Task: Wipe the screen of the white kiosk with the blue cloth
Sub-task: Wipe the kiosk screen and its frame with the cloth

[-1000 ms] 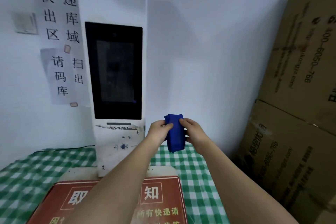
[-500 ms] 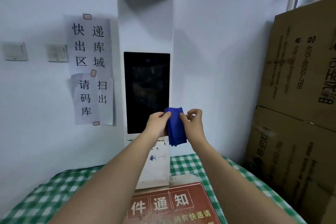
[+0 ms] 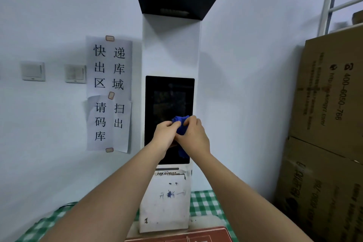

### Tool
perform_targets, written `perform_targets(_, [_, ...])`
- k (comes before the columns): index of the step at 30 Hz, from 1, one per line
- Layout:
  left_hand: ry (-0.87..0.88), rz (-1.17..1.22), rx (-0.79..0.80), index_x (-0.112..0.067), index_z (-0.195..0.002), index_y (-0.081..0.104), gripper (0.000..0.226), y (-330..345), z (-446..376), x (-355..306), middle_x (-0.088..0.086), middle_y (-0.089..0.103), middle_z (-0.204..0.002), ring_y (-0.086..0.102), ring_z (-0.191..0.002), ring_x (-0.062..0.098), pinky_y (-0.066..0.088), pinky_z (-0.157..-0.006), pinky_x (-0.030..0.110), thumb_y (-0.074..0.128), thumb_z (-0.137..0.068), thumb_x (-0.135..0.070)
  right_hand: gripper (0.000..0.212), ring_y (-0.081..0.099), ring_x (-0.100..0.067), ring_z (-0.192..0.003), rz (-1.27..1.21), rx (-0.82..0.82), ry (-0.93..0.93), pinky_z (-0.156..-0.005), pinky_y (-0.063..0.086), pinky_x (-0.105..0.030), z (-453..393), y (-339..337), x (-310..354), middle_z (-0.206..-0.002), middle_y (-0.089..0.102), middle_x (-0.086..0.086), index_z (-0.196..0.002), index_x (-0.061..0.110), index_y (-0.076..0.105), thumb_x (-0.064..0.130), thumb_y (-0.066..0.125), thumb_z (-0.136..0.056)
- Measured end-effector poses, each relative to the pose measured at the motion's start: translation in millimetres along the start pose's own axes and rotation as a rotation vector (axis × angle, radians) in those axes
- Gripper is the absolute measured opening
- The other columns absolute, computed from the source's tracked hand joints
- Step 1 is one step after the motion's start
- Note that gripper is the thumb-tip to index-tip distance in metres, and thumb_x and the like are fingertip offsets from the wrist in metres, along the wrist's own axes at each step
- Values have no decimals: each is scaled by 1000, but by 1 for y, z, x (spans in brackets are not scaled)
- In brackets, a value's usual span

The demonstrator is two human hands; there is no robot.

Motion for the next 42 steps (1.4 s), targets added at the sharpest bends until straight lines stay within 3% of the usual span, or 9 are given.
perform_targets(11, [-6,-57,36,-16,-76,53,22,-38,-35,-31,8,62,-84,61,-84,23,50,-96,40,40,-93,-13,34,52,-15,-85,70,-47,-176,-61,43,-26,-53,25,26,-103,50,4,-104,19,45,38,64,-83])
perform_targets(15, [13,-36,76,-16,-94,60,19,-56,-51,-41,2,69,-91,65,-84,17,49,-97,37,41,-95,-18,27,51,-14,-86,114,-101,-236,-61,42,-26,-72,33,37,-105,53,3,-109,19,50,30,60,-86])
perform_targets(19, [39,-78,92,-14,-119,59,29,-69,-70,-47,2,66,-115,64,-104,20,47,-100,38,45,-95,-23,27,55,-20,-92,148,-196,-301,-66,47,-32,-97,39,44,-106,58,-2,-116,18,58,27,56,-90])
perform_targets(24, [80,-248,63,-14,-135,47,40,-86,-95,-44,1,56,-103,55,-92,15,46,-76,27,44,-95,-16,26,54,-22,-92,156,-359,-357,-64,48,-33,-138,44,58,-107,54,-6,-113,11,64,22,61,-90])
perform_targets(27, [96,-307,16,-11,-140,42,47,-96,-109,-36,7,54,-129,52,-114,20,44,-95,32,46,-94,-17,23,55,-23,-87,106,-458,-335,-59,49,-33,-156,49,70,-106,53,-8,-110,10,66,19,63,-89])
perform_targets(31, [136,-308,-30,-12,-138,44,46,-99,-121,-32,4,54,-125,48,-104,16,42,-94,31,48,-92,-18,18,55,-28,-86,147,-488,-320,-55,47,-34,-160,71,84,-101,56,-12,-102,7,67,13,64,-85])
perform_targets(36, [176,-304,-94,-14,-136,45,46,-102,-127,-34,8,49,-134,52,-105,21,46,-87,31,49,-90,-19,25,58,-27,-66,572,-391,-752,-42,28,-23,-155,86,94,-83,61,-9,-81,11,71,9,81,-59])
perform_targets(39, [173,-339,-55,-16,-143,38,54,-103,-123,-36,5,39,-146,45,-127,23,41,-107,39,50,-90,-23,25,57,-27,-64,501,-542,-590,-41,24,-21,-172,59,87,-82,61,-7,-81,13,71,6,81,-59])
perform_targets(42, [174,-361,-42,-15,-146,34,57,-102,-120,-39,3,38,-148,43,-131,22,40,-108,38,49,-91,-21,27,56,-26,-64,447,-585,-485,-41,24,-21,-164,69,95,-82,61,-8,-78,12,70,3,82,-56])
Point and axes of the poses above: each hand's wrist, its own z-axis away from the middle knuckle, its own y-axis out of the palm, x = y × z, the point moved 3 cm from there along -z, towards the middle knuckle
